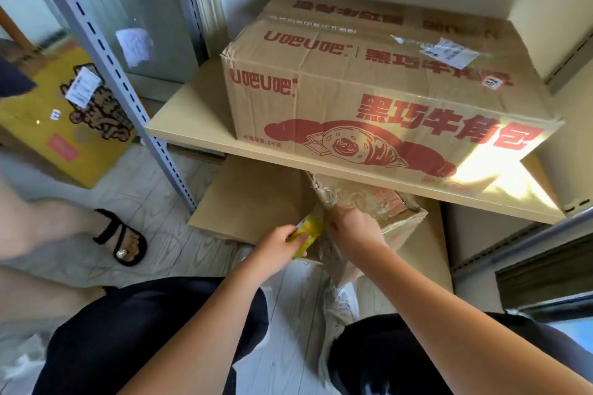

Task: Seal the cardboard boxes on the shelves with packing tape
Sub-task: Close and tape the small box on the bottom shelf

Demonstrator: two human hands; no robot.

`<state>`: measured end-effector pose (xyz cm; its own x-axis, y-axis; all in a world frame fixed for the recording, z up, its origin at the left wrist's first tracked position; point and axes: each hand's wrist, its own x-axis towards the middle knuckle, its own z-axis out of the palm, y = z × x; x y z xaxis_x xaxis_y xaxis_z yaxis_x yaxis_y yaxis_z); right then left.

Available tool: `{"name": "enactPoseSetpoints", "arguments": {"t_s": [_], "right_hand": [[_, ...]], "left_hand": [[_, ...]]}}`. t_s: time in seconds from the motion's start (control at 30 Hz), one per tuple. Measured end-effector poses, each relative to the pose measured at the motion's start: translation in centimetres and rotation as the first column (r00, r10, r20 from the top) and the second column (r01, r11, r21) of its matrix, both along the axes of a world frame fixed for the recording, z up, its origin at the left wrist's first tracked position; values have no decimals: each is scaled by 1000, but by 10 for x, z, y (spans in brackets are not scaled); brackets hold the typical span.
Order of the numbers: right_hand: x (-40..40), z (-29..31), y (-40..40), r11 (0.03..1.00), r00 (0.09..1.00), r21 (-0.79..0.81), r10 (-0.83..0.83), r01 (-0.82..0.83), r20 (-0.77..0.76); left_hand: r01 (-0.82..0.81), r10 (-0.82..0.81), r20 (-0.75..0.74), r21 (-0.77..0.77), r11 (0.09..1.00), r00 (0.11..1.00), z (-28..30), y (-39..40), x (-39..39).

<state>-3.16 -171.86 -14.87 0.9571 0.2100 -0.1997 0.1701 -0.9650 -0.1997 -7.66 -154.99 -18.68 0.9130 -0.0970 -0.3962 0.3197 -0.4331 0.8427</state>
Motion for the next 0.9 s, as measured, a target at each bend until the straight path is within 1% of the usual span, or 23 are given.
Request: {"name": "enactPoseSetpoints", "arguments": {"t_s": [0.1, 0.17, 0.23, 0.27, 0.3, 0.37, 0.43, 0.5, 0.57, 0.63, 0.67, 0.77, 0.8, 0.83, 0.9], "right_hand": [[-8, 12, 2, 976, 998, 215, 10, -22, 56], [-13, 17, -4, 930, 996, 368, -24, -8, 84], [-14, 19, -16, 884, 994, 467, -64, 17, 85], [-13, 19, -22, 866, 993, 498, -86, 33, 83], [-11, 17, -28, 854, 990, 518, -112, 52, 86], [-7, 13, -38, 831, 983, 549, -165, 93, 82], [-6, 10, -47, 807, 978, 578, -199, 124, 67], [-8, 8, -51, 769, 977, 623, -211, 143, 37], [-17, 7, -47, 737, 977, 659, -211, 153, 9], [-30, 5, -36, 726, 975, 671, -220, 153, 16], [-36, 3, -30, 719, 972, 677, -233, 159, 19], [-51, 3, -19, 687, 966, 705, -259, 177, 10], [-52, 4, -20, 681, 967, 709, -257, 182, -1], [-51, 6, -23, 692, 969, 699, -248, 181, -5], [-46, 8, -35, 753, 976, 636, -219, 167, 3]], "left_hand": [[-11, 11, 24, -15, 1000, 1000, 22, 26, -5], [6, -3, 61, -49, 999, 998, 40, 38, -3], [76, -72, 83, -39, 996, 994, 57, 41, 2], [118, -116, 71, -26, 993, 991, 65, 40, 6], [141, -140, 64, -16, 990, 988, 72, 38, 9], [133, -135, 78, 28, 991, 988, 84, 39, 19], [145, -156, 89, 119, 982, 984, 92, 40, 27], [193, -204, 51, 167, 967, 978, 96, 38, 31], [200, -202, 10, 124, 972, 979, 98, 34, 32], [177, -177, -6, 59, 982, 984, 97, 29, 29], [192, -191, -32, 51, 980, 981, 96, 27, 27], [339, -329, -195, 20, 941, 924, 93, 21, 24], [360, -350, -240, -1, 933, 906, 91, 19, 25], [357, -347, -264, -11, 934, 900, 89, 18, 27], [344, -339, -282, -31, 938, 898, 85, 10, 33]]}}
